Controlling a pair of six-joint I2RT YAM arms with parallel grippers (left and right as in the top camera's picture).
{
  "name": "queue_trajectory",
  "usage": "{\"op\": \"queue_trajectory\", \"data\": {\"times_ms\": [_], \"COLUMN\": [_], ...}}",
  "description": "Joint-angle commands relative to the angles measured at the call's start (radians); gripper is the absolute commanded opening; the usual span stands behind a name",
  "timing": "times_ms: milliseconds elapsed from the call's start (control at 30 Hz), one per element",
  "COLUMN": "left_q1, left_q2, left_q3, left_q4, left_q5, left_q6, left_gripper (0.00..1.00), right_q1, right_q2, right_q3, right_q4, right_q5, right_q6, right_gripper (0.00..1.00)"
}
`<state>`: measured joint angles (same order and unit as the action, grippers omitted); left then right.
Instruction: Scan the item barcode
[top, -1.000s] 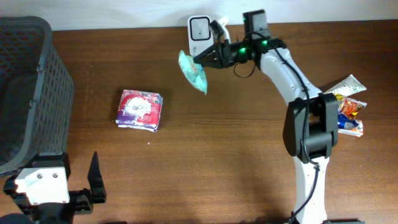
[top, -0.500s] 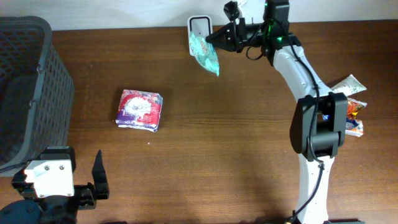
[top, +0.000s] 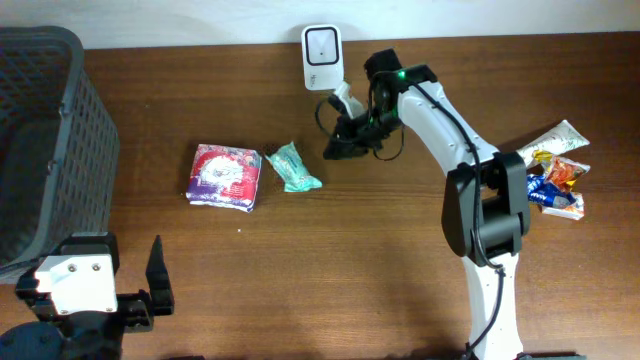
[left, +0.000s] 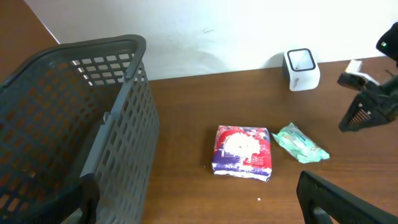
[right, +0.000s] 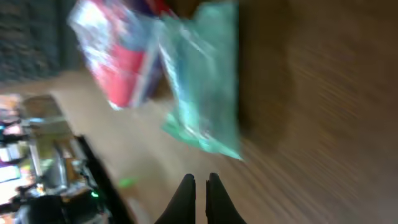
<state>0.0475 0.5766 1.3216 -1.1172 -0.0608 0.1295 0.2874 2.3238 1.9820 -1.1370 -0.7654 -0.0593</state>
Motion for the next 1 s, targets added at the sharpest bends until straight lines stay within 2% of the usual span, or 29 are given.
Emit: {"op": "queue_trajectory", "data": {"times_ms": [0,33,67,100,133,167,233,300,400,433,533,600,667,733,833,967], "left_q1": [0.003,0.003,0.003,0.003,0.003,0.003,0.003,0.003,0.003,0.003,0.003,0.003,0.003,0.003,0.003,0.003], "left_q2": [0.000,0.000,0.000,0.000,0.000,0.000,0.000,0.000,0.000,0.000,0.000,0.000,0.000,0.000,0.000,0.000], "left_q3": [-0.003,-0.003,-0.003,-0.003,-0.003,-0.003,-0.003,-0.003,-0.003,-0.003,-0.003,-0.003,-0.003,-0.003,-0.003,-0.003], "left_q4": [0.005,0.006,0.005,0.005,0.005,0.005,0.005,0.005,0.005,0.005,0.004,-0.001,-0.002,0.003,0.005,0.006], "left_q5": [-0.008,-0.007,-0.007,-0.007,-0.007,-0.007,-0.008,-0.008,-0.008,-0.008,-0.008,-0.007,-0.008,-0.007,-0.008,-0.008], "left_q6": [-0.012,-0.012,-0.013,-0.013,-0.013,-0.013,-0.012,-0.011,-0.001,-0.001,-0.001,-0.001,-0.001,-0.001,-0.001,-0.001], "left_gripper": [0.99,0.99,0.99,0.99,0.99,0.99,0.99,0.99,0.99,0.99,0.99,0.99,0.99,0.99,0.99,0.99], "right_q1": [0.011,0.037,0.067,0.088,0.158,0.212,0.286,0.358,0.415,0.429,0.438,0.437,0.437,0.437,0.437,0.439], "right_q2": [-0.051,-0.100,-0.137,-0.156,-0.194,-0.208,-0.210,-0.210,-0.216,-0.237,-0.369,-0.488,-0.636,-0.764,-0.782,-0.694], "right_q3": [0.026,0.029,0.029,0.029,0.029,0.029,0.025,-0.006,-0.046,-0.053,-0.078,-0.198,-0.433,-0.677,-0.889,-0.927], "right_q4": [-0.105,-0.146,-0.166,-0.176,-0.200,-0.221,-0.261,-0.263,-0.263,-0.262,-0.257,-0.175,-0.024,0.222,0.580,0.794], "right_q5": [0.126,0.240,0.341,0.409,0.562,0.644,0.701,0.762,0.925,0.936,0.946,0.949,0.992,1.024,0.938,0.906], "right_q6": [-0.140,-0.181,-0.200,-0.204,-0.226,-0.226,-0.252,-0.242,-0.167,-0.168,-0.167,-0.169,-0.169,-0.188,-0.309,-0.333], "right_gripper": [0.04,0.04,0.10,0.22,0.35,0.44,0.68,0.80,0.81,0.96,0.99,0.99,0.99,0.98,0.98,0.99]}}
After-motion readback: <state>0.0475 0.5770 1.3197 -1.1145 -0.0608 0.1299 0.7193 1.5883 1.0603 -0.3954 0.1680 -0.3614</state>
